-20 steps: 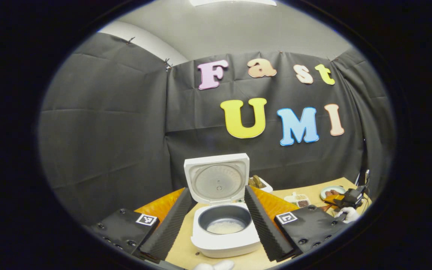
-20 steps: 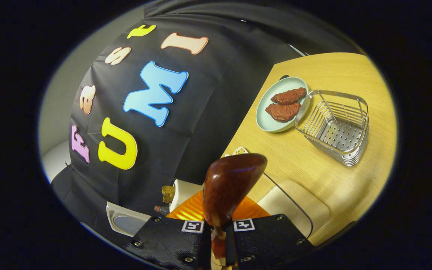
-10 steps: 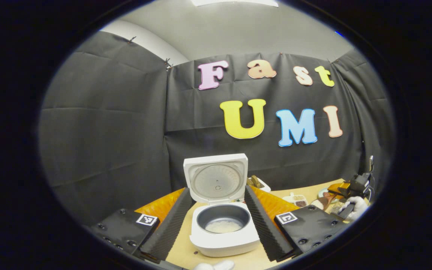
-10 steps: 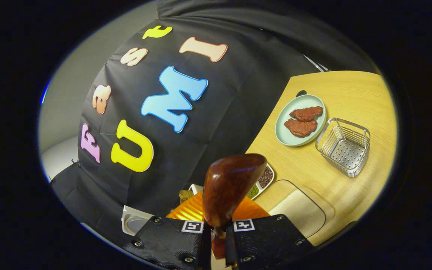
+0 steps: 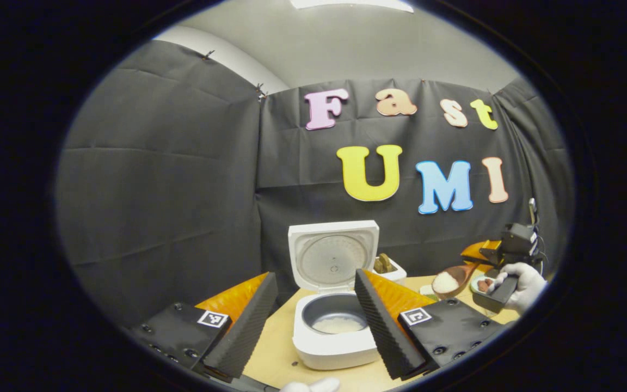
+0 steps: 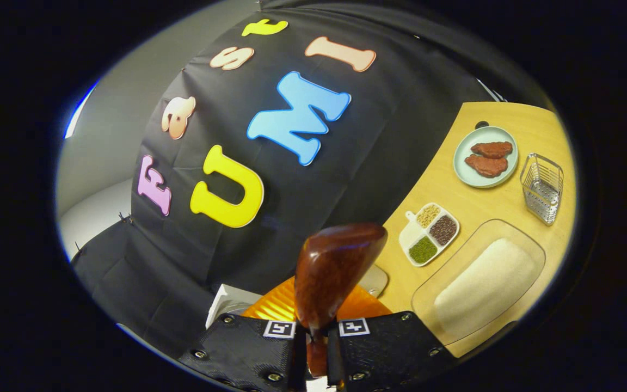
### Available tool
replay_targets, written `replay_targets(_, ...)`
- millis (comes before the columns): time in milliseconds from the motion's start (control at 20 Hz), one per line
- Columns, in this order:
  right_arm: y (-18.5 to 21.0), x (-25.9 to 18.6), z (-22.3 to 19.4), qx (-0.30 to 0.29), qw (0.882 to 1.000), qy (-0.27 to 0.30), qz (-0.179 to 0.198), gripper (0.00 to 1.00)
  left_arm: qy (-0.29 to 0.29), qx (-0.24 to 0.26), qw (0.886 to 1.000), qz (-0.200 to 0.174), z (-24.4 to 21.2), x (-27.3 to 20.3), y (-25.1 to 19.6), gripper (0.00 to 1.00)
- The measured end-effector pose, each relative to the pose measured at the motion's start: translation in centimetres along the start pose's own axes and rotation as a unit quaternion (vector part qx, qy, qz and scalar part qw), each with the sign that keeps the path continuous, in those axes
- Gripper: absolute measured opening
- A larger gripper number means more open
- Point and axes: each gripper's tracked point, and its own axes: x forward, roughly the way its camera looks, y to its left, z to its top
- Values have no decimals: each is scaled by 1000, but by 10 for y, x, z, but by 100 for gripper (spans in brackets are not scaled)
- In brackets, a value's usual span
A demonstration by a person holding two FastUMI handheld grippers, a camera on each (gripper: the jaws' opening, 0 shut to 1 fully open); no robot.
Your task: Close the left gripper, press the button to open the rice cooker; take a wooden spoon from the chopstick holder with the right hand, scoop a spoonful of rice and pour it into the rice cooker, then put the wooden spoon back into the chopstick holder.
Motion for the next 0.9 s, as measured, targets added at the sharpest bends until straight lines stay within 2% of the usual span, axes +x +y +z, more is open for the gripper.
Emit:
replay_targets(300,56,34,-79,-20,999,44,14,15,6,-12,999,34,-8,-6,31,99)
replay_targets(550,71,63,-151,-27,996,82,18,14,19,-25,998,57,-18,-8,49,99)
replay_targets(750,67,82,-186,-81,993,90,7,14,18,-21,997,68,-19,-10,61,99)
replay_targets(900,62,90,-197,-181,980,79,-3,15,23,-16,997,73,-23,-11,65,99)
